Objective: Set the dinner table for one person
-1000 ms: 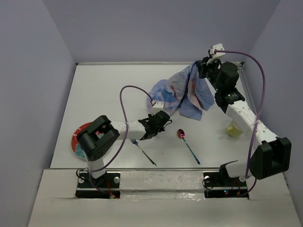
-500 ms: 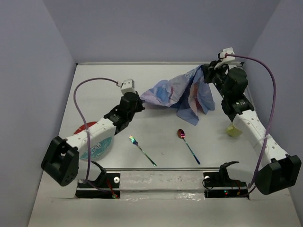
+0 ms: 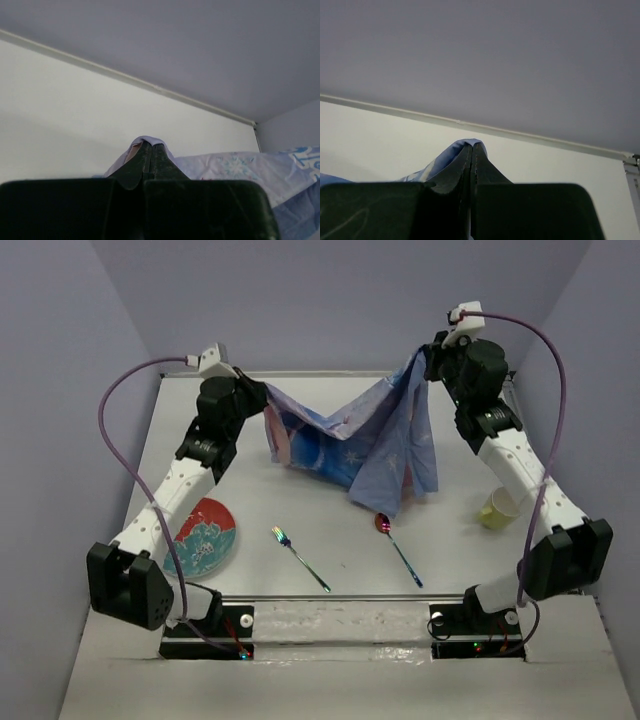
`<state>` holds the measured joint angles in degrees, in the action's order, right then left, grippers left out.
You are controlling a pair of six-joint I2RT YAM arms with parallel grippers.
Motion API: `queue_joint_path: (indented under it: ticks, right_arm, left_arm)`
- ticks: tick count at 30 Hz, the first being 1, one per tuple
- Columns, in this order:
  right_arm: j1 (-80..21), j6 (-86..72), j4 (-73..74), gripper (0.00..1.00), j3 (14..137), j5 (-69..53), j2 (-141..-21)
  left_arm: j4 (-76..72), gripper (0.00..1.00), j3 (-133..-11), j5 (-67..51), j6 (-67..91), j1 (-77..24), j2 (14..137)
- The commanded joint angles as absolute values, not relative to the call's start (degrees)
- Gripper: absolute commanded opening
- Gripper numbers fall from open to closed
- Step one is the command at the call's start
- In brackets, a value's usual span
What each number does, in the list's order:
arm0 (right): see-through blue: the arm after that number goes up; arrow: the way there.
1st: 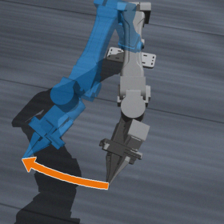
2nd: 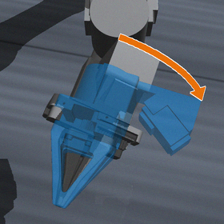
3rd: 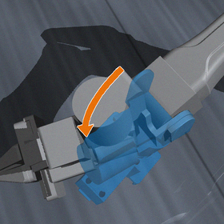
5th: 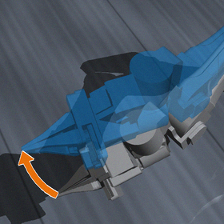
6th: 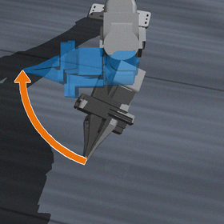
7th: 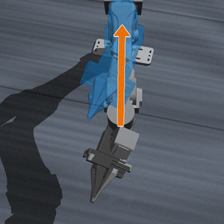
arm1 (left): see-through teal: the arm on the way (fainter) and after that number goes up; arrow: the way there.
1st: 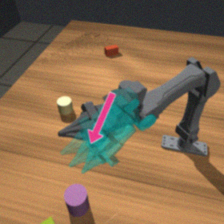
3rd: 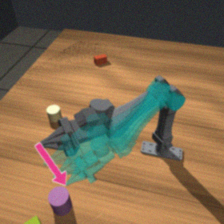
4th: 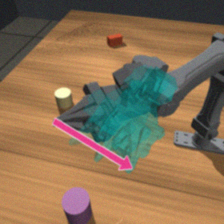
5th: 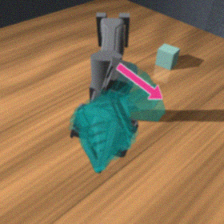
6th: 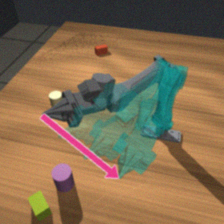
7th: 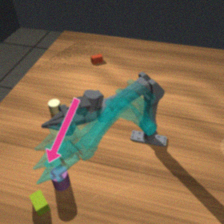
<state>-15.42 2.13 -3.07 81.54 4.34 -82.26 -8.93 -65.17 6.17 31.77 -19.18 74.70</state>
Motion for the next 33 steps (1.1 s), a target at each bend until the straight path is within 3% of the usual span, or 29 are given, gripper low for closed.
queue_joint_path:
  ticks: [1,6,12,20,21,25,28,30,31,33]
  right_arm:
    - [-14.42,8.51,-3.96,0.0,95.04,6.5,-90.4]
    - [-13.8,15.01,-0.54,0.0,116.14,9.57,-99.57]
    - [-13.27,20.3,-0.7,0.0,119.11,9.41,-98.19]
    - [-13.27,13.38,-15.71,0.01,75.81,11.87,-80.35]
    - [-13.27,8.92,-17.82,0.02,65.93,12.21,-79.03]
    - [-13.27,-7.18,-21.62,0.11,47.61,23.01,-73.93]
    - [-13.27,-12.9,-22.42,0.2,39.49,17.16,-70.67]
    - [-13.27,-17.2,-18.84,0.27,37.71,16.35,-70.75]
    - [-13.27,-19.14,-16.89,0.31,37.1,17.83,-70.84]
    - [-13.27,-23.79,-11.2,0.48,35.34,23.17,-69.97]
  left_arm:
    - [-8.45,0.0,-81.14,2.29,29.45,-13.03,79.87]
    - [-2.47,0.0,-96.02,-3.41,28.48,-5.9,85.25]
    - [-2.1,0.0,-99.51,-3.69,26.28,-2.99,84.03]
    - [-13.17,0.0,-72.28,-6.85,33.03,-2.37,74.63]
    - [-17.36,0.0,-64.33,-8.6,33.92,-2.37,73.75]
    - [-29.07,0.0,-42.84,-12.48,39.8,-2.29,67.43]
    - [-32.17,0.01,-31.31,-11.08,40.87,-2.11,64.87]
    - [-33.13,0.16,-25.61,-10.29,41.83,-2.02,63.73]
    - [-33.57,0.43,-23.66,-10.37,43.32,-2.02,63.2]
    - [-34.97,0.67,-18.93,-11.16,44.64,-2.02,60.66]
